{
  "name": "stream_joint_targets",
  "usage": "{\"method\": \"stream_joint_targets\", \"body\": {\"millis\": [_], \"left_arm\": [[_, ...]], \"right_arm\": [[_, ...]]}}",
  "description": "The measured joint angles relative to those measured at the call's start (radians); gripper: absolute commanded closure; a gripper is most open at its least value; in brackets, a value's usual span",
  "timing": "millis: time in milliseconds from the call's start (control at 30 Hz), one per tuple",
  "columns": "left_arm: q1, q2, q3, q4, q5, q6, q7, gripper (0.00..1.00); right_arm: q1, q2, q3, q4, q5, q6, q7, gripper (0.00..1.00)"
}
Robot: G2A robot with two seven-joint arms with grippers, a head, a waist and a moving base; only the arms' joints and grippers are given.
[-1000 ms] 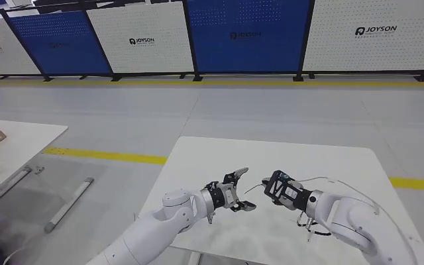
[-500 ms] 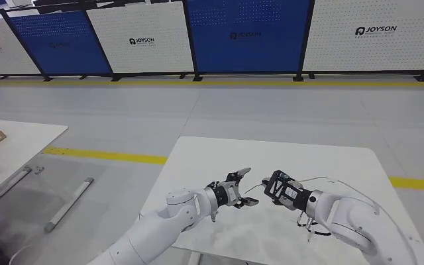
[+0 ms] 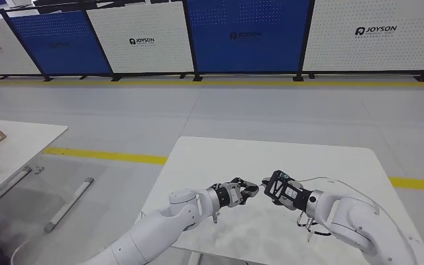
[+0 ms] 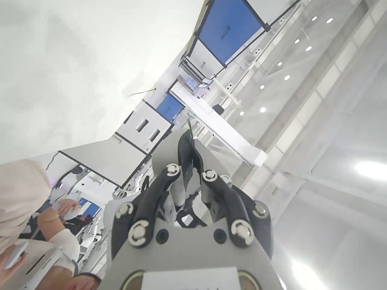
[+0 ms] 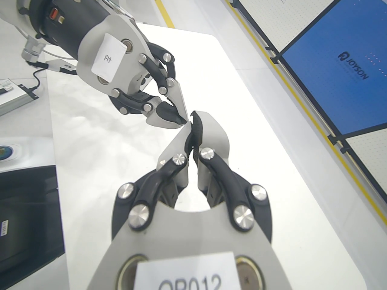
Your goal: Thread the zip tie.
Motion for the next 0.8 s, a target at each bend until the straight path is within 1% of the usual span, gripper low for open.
{"method": "stream_joint_targets", "body": {"millis": [267, 433, 467, 500, 567, 600, 633, 667, 800], "left_arm": [[-0.008, 0.005, 0.011, -0.008, -0.004, 0.0, 0.007, 1.0], [-0.005, 0.008, 0.011, -0.015, 0.006, 0.0, 0.001, 1.0], [-0.004, 0.008, 0.012, -0.015, 0.009, 0.0, 0.001, 1.0], [-0.003, 0.009, 0.012, -0.015, 0.012, 0.0, 0.001, 1.0], [-0.001, 0.009, 0.013, -0.015, 0.016, 0.0, 0.004, 1.0], [-0.001, 0.009, 0.014, -0.014, 0.017, 0.0, 0.005, 1.0], [-0.001, 0.009, 0.016, -0.013, 0.017, 0.0, 0.006, 1.0], [-0.001, 0.009, 0.018, -0.012, 0.018, 0.0, 0.006, 1.0], [-0.004, 0.01, 0.026, -0.01, 0.02, 0.0, 0.008, 1.0]], "right_arm": [[0.0, 0.0, 0.0, 0.0, 0.0, 0.0, 0.0, 1.0], [0.0, 0.0, 0.0, 0.0, 0.0, 0.0, 0.0, 1.0], [0.0, 0.0, 0.0, 0.0, 0.0, 0.0, 0.0, 0.94], [-0.001, 0.0, 0.0, 0.0, 0.0, 0.001, -0.001, 0.75], [-0.01, -0.001, 0.006, 0.003, 0.0, 0.004, -0.007, 0.52], [-0.017, -0.001, 0.014, 0.004, 0.001, 0.004, -0.01, 0.25], [-0.022, -0.002, 0.02, 0.004, 0.004, 0.002, -0.011, 0.02], [-0.026, -0.001, 0.025, 0.003, 0.006, 0.001, -0.01, 0.0], [-0.04, 0.0, 0.043, -0.005, 0.014, 0.0, 0.012, 0.0]]}}
